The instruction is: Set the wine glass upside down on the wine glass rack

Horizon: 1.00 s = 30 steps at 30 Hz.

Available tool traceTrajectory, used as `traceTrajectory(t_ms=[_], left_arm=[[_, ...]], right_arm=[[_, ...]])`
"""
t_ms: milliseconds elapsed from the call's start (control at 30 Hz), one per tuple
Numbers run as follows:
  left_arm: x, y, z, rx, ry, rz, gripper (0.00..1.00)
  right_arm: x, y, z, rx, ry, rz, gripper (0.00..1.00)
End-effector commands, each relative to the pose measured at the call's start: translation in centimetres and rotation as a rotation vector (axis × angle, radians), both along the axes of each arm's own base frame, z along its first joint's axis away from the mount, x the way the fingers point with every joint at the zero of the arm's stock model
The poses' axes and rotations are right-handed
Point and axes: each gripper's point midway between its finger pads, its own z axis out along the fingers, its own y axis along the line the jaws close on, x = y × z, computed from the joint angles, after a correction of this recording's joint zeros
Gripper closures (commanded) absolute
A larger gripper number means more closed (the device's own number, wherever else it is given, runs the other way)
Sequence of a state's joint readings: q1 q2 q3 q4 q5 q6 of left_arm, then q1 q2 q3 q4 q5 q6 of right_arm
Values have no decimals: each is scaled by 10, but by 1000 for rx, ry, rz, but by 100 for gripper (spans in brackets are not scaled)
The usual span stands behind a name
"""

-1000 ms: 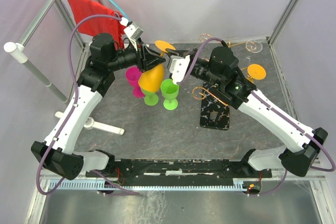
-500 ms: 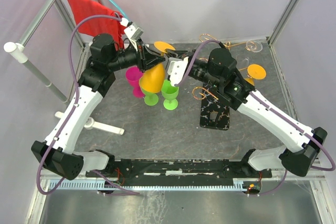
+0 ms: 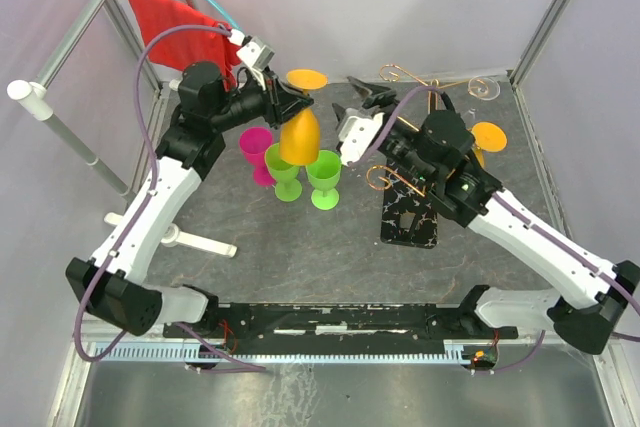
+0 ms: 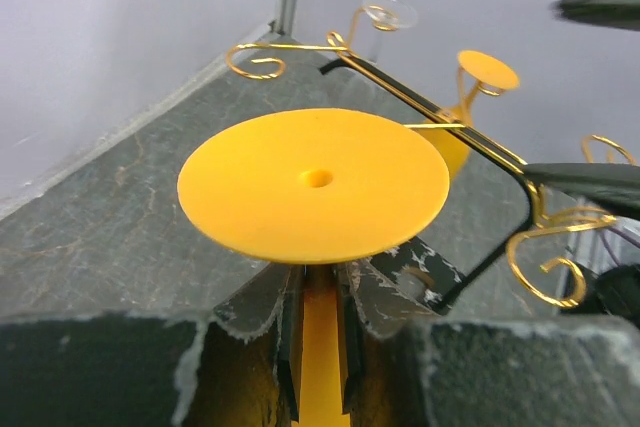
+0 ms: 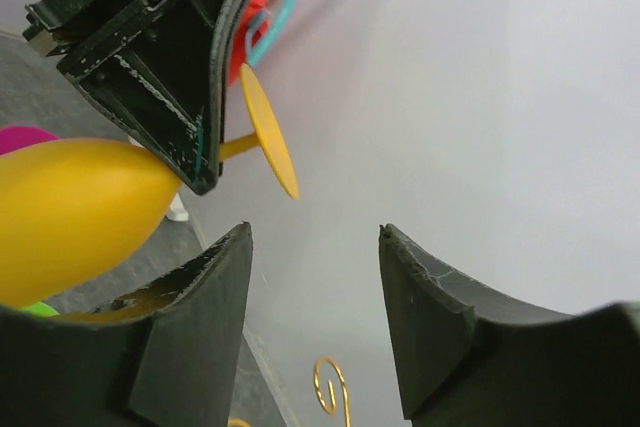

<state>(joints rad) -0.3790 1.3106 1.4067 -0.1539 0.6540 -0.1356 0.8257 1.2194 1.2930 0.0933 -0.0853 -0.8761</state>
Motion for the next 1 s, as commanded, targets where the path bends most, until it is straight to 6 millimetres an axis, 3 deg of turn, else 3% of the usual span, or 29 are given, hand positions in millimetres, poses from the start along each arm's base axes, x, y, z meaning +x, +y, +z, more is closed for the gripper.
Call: traceTrajectory(t_ms=[0, 233, 500, 733, 967], left_arm=[[35, 1, 29, -47, -129, 95, 97], [87, -11, 21, -68, -233, 143, 97], [140, -28, -12, -68, -332, 211, 97], [136, -64, -27, -132, -483, 169, 97], [131, -99, -51, -147, -490, 93, 97]], right_arm=[[-4, -49, 38, 236, 22, -156, 37], [-17, -127, 26, 466, 231, -410, 33], [-46, -168, -2, 529, 344, -462, 31], [-54, -179, -28, 494, 365, -487, 30], [-62, -194, -41, 490, 381, -521, 30]])
